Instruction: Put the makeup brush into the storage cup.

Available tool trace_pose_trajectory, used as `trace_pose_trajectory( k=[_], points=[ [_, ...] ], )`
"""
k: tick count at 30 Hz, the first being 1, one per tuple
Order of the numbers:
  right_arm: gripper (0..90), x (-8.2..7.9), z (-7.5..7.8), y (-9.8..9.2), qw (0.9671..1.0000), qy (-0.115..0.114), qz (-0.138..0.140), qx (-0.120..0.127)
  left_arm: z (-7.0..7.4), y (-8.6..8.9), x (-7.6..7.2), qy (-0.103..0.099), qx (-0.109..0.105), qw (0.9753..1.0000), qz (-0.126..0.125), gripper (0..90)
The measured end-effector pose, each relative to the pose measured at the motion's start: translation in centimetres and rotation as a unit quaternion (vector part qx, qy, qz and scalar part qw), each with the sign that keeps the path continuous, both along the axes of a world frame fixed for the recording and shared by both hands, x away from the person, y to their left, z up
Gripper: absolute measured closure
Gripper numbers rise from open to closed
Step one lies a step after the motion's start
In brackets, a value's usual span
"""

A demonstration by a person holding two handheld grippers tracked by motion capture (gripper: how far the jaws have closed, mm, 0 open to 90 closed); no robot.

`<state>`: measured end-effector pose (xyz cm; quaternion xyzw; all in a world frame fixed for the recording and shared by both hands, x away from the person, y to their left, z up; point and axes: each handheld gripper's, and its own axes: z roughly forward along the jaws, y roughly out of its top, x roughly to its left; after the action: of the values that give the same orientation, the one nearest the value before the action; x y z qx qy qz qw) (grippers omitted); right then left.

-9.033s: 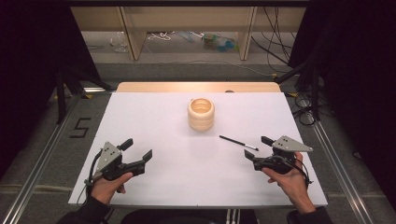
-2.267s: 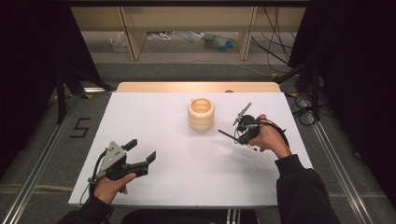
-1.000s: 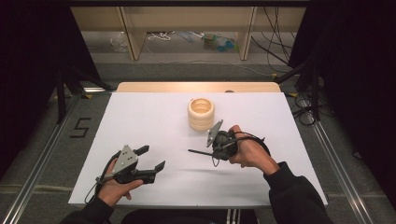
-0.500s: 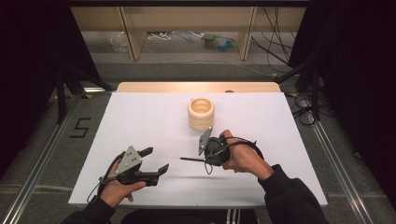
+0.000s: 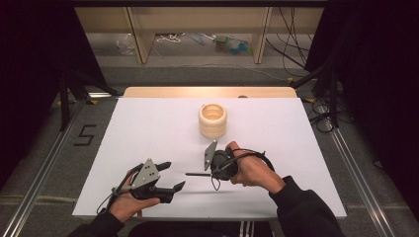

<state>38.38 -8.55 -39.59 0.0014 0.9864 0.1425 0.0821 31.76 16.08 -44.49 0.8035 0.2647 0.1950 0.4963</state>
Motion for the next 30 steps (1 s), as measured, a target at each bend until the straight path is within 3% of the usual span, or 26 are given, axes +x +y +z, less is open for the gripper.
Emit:
trace_pose_trajectory(
  k=[2, 10, 12, 13, 14, 15, 22, 23, 28, 29, 30],
  points=[
    [84.1, -0.2, 0.0, 0.2, 1.0000, 0.005, -0.002, -0.001, -0.1, -0.1, -0.1, 0.013, -0.002, 0.9999, 0.003, 23.2],
    [84.0, -0.8, -0.1, 0.8, 0.9999, 0.002, 0.009, -0.007, -0.3, -0.5, -0.3, 0.029, 0.003, 0.9994, -0.018, 26.4],
    [84.1, -0.8, -0.1, 1.2, 0.9992, -0.007, 0.040, 0.002, -0.3, -0.7, -0.3, 0.030, 0.012, 0.9992, -0.025, 27.1],
    [84.1, -0.9, -0.2, 1.3, 0.9991, -0.007, 0.043, 0.002, -0.3, -0.7, -0.3, 0.029, 0.015, 0.9990, -0.030, 29.6],
    [84.0, -1.1, -0.1, 1.4, 0.9992, -0.004, 0.040, 0.000, -0.4, -0.8, -0.4, 0.044, 0.008, 0.9985, -0.030, 30.4],
    [84.1, -1.1, -0.2, 1.5, 0.9989, -0.007, 0.045, -0.001, -0.4, -0.8, -0.4, 0.047, 0.010, 0.9985, -0.029, 30.4],
    [84.0, -1.5, -0.4, 1.9, 0.9986, -0.007, 0.053, -0.005, -0.5, -1.1, -0.5, 0.055, 0.015, 0.9976, -0.039, 34.0],
    [84.0, -1.6, -0.5, 2.0, 0.9988, -0.007, 0.049, -0.003, -0.4, -1.0, -0.5, 0.055, 0.024, 0.9974, -0.040, 34.0],
    [84.0, -1.8, -0.5, 2.2, 0.9986, -0.005, 0.052, -0.002, -0.5, -1.2, -0.6, 0.057, 0.019, 0.9971, -0.046, 38.0],
    [84.0, -2.0, -0.5, 2.3, 0.9989, -0.002, 0.046, -0.012, -0.4, -1.2, -0.6, 0.060, 0.023, 0.9968, -0.048, 41.0],
    [84.0, -1.8, -0.6, 2.3, 0.9981, -0.009, 0.060, -0.004, -0.4, -1.2, -0.6, 0.057, 0.024, 0.9968, -0.051, 41.3]
  ],
)
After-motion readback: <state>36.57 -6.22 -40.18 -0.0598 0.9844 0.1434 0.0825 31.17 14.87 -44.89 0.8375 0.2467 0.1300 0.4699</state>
